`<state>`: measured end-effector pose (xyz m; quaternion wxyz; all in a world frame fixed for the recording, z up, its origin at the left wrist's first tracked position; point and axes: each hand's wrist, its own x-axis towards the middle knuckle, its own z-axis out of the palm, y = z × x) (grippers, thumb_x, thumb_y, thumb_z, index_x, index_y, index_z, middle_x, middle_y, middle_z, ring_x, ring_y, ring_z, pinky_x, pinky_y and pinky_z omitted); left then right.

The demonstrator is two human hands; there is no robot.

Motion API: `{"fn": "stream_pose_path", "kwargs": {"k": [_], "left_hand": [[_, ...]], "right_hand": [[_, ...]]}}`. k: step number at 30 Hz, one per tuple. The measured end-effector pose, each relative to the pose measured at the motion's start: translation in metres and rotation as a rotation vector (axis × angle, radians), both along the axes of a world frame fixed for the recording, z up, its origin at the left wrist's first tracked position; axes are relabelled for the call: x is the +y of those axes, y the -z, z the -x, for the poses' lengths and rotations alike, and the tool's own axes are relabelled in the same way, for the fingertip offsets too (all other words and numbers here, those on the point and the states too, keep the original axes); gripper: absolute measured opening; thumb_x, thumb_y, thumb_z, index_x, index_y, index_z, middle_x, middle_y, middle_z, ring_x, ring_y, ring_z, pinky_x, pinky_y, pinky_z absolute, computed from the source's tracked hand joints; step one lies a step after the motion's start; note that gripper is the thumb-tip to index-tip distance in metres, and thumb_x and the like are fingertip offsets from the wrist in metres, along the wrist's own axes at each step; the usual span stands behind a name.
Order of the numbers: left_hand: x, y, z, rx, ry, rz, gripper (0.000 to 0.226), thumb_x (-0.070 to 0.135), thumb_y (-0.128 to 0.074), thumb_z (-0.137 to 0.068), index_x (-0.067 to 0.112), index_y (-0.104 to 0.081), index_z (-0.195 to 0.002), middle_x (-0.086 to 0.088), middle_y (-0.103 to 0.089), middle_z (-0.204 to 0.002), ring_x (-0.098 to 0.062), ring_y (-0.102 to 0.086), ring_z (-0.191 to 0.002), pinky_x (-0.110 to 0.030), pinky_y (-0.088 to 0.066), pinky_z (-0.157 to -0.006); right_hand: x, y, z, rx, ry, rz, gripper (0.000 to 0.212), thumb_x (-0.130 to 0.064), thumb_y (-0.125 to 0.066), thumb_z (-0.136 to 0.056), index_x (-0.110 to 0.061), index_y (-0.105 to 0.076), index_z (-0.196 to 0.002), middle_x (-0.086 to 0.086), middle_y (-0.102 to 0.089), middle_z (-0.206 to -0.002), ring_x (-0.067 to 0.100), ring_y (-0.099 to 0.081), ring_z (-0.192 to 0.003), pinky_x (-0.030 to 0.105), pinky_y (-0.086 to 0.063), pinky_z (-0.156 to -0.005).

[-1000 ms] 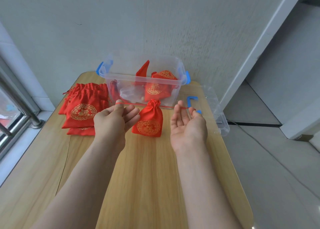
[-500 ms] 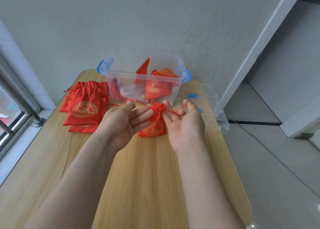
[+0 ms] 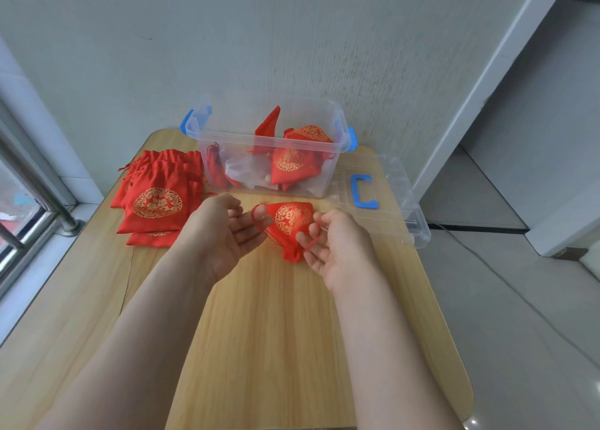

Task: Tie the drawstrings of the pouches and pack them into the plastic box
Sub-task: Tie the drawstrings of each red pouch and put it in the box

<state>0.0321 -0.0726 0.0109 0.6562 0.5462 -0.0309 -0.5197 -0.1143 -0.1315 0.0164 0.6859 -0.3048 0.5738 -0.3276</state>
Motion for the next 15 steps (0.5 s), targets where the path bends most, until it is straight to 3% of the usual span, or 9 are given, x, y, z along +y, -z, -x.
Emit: {"fn": "stream_pose_path", "kwargs": {"k": [4, 8, 10, 13, 15], "left_hand": [[-0.001, 0.003, 0.004, -0.11, 0.009, -0.078, 0.007, 0.01, -0.045, -0.097, 0.01, -0.051, -0.094, -0.006, -0.055, -0.067, -0.024, -0.061, -0.06, -0.042, -0.058, -0.077], [-0.003, 0.0, 0.008, -0.199, 0.04, -0.123, 0.021, 0.005, -0.042, -0.097, 0.009, -0.06, -0.108, -0.007, -0.061, -0.08, -0.025, -0.062, -0.074, -0.041, -0.053, -0.077], [-0.003, 0.0, 0.008, -0.293, 0.103, -0.177, 0.025, 0.004, -0.043, -0.098, 0.011, -0.064, -0.111, -0.008, -0.07, -0.089, -0.025, -0.063, -0.082, -0.038, -0.051, -0.074], [0.002, 0.005, 0.005, -0.662, 0.32, -0.33, 0.017, 0.017, -0.061, -0.095, 0.009, -0.072, -0.104, -0.014, -0.074, -0.1, -0.023, -0.06, -0.079, -0.034, -0.048, -0.068], [0.007, 0.008, 0.008, -0.919, 0.455, -0.406, 0.016, 0.023, -0.073, -0.086, 0.009, -0.076, -0.094, -0.005, -0.074, -0.095, -0.02, -0.063, -0.08, -0.034, -0.053, -0.07]], "right_hand": [[0.003, 0.001, 0.0, 0.177, -0.124, 0.128, 0.014, -0.017, -0.062, -0.095, -0.016, -0.077, -0.097, -0.002, -0.077, -0.08, 0.017, -0.074, -0.076, 0.033, -0.052, -0.076], [0.005, 0.005, -0.001, 0.237, -0.192, 0.193, 0.016, -0.015, -0.064, -0.097, -0.017, -0.079, -0.093, -0.002, -0.082, -0.087, 0.017, -0.079, -0.084, 0.033, -0.058, -0.08], [0.003, 0.009, 0.0, 0.268, -0.204, 0.216, 0.018, -0.011, -0.063, -0.096, -0.014, -0.08, -0.092, 0.001, -0.082, -0.089, 0.014, -0.078, -0.079, 0.032, -0.059, -0.077], [0.002, 0.014, -0.001, 0.291, -0.209, 0.234, 0.02, -0.005, -0.061, -0.094, -0.011, -0.08, -0.092, 0.006, -0.081, -0.092, 0.013, -0.075, -0.071, 0.031, -0.057, -0.072], [0.001, 0.014, -0.001, 0.291, -0.213, 0.229, 0.022, -0.004, -0.059, -0.094, -0.012, -0.08, -0.094, 0.006, -0.081, -0.093, 0.013, -0.074, -0.071, 0.028, -0.057, -0.068]]}}
